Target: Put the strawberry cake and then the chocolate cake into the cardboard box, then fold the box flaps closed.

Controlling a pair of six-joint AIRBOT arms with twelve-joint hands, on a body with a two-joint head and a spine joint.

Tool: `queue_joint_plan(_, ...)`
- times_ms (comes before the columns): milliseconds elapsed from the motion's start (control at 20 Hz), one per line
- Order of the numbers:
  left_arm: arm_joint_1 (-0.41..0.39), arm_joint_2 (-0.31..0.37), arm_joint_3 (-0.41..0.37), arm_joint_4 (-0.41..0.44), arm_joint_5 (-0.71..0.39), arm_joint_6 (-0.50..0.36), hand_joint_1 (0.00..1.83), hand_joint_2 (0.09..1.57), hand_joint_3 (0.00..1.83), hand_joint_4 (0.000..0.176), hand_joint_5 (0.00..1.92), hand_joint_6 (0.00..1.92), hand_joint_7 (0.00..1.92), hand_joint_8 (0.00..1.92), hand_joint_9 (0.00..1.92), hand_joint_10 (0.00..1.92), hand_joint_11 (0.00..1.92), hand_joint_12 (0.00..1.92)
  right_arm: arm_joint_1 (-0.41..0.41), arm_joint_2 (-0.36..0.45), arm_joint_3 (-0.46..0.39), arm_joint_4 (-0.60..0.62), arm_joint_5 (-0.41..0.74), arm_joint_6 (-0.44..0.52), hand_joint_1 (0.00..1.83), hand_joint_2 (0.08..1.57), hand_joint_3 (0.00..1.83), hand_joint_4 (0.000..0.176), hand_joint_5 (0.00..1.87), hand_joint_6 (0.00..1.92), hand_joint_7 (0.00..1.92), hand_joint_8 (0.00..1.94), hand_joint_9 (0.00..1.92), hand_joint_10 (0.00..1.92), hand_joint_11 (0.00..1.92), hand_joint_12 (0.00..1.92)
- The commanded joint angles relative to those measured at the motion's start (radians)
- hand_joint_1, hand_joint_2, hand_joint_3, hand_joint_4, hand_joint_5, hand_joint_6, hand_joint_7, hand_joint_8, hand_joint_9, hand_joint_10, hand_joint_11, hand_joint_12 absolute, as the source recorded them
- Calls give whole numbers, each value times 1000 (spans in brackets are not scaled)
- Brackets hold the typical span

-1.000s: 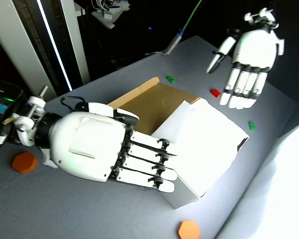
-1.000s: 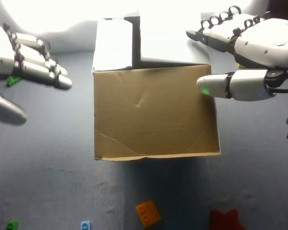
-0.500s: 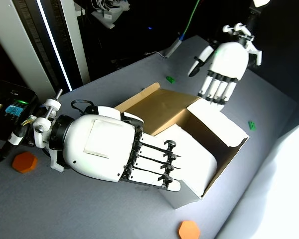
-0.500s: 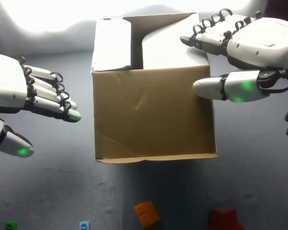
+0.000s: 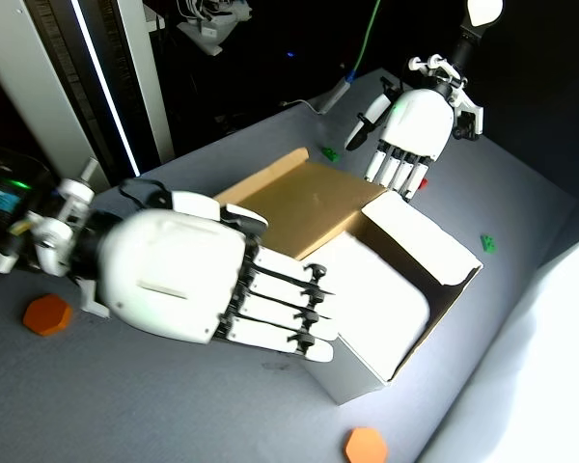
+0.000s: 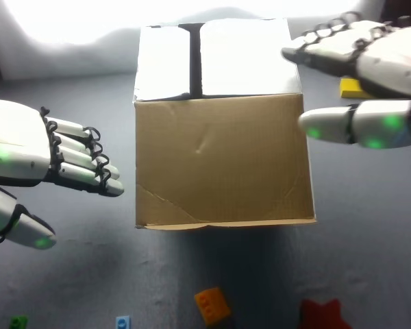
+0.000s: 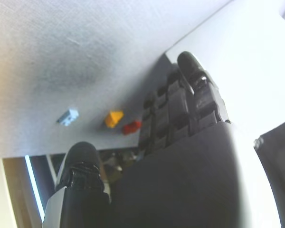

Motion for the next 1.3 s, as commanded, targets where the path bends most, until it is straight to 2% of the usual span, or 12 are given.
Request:
queue_joint_plan(0,0,10,-3,-71,-21,3,16,1284,1,10,137,1,158,0,211,0,0,869,5,32,-10,30,147,8,0,1253,4,0,74,4,86,2,86,5,0,261)
queue_joint_plan(100,12,10,-22,-78,-15,18,1,1289,3,11,128,0,142,0,201,0,0,865,-20,106,-58,99,172,6,0,1245,0,0,82,6,106,6,104,12,0,314)
queue_joint_plan(300,51,10,-73,-99,8,58,1,1290,1,6,137,2,195,11,230,8,0,925,-81,243,-121,109,207,16,0,1234,0,0,75,1,102,3,98,7,0,340)
queue_joint_plan(350,58,10,-87,-104,12,64,0,1289,0,7,147,6,202,13,235,10,0,926,-81,266,-126,109,207,25,0,1233,0,0,74,0,109,4,103,8,0,385)
queue_joint_plan(400,62,10,-105,-105,17,72,1,1287,0,9,159,11,207,14,239,11,0,927,-83,291,-128,115,207,41,0,1231,0,0,79,2,116,4,116,12,0,526)
queue_joint_plan(500,61,10,-137,-107,22,79,1,1292,2,2,162,8,205,7,241,9,0,904,-92,321,-129,148,199,41,0,1226,0,0,42,3,95,3,83,12,0,419)
queue_joint_plan(600,53,12,-161,-107,28,79,9,1290,1,1,174,8,201,2,252,9,0,925,-93,331,-129,153,194,45,0,1228,0,0,37,2,109,7,82,13,0,298)
queue_joint_plan(750,29,22,-205,-114,30,79,10,1290,0,10,174,5,195,3,236,1,0,928,-91,327,-132,152,194,45,0,1218,0,0,61,6,137,3,116,19,0,472)
queue_joint_plan(900,11,29,-218,-126,26,70,1,1287,0,10,175,4,212,9,246,5,0,922,-89,320,-132,152,194,45,0,1221,0,0,68,8,130,0,113,17,0,479)
queue_joint_plan(950,0,32,-218,-133,22,60,10,1285,0,13,176,4,214,7,252,6,0,901,-89,318,-132,152,194,45,0,1223,1,0,62,4,114,4,108,14,0,416)
queue_joint_plan(1050,-29,39,-215,-139,15,37,1,1286,0,14,168,0,215,3,247,3,0,880,-89,315,-132,152,195,45,0,1220,0,0,75,6,130,5,127,18,0,493)
queue_joint_plan(1250,-119,55,-197,-144,-1,-23,0,1287,0,14,164,0,223,1,263,5,0,883,-88,314,-132,152,209,61,0,1224,0,0,71,1,111,0,123,14,0,470)
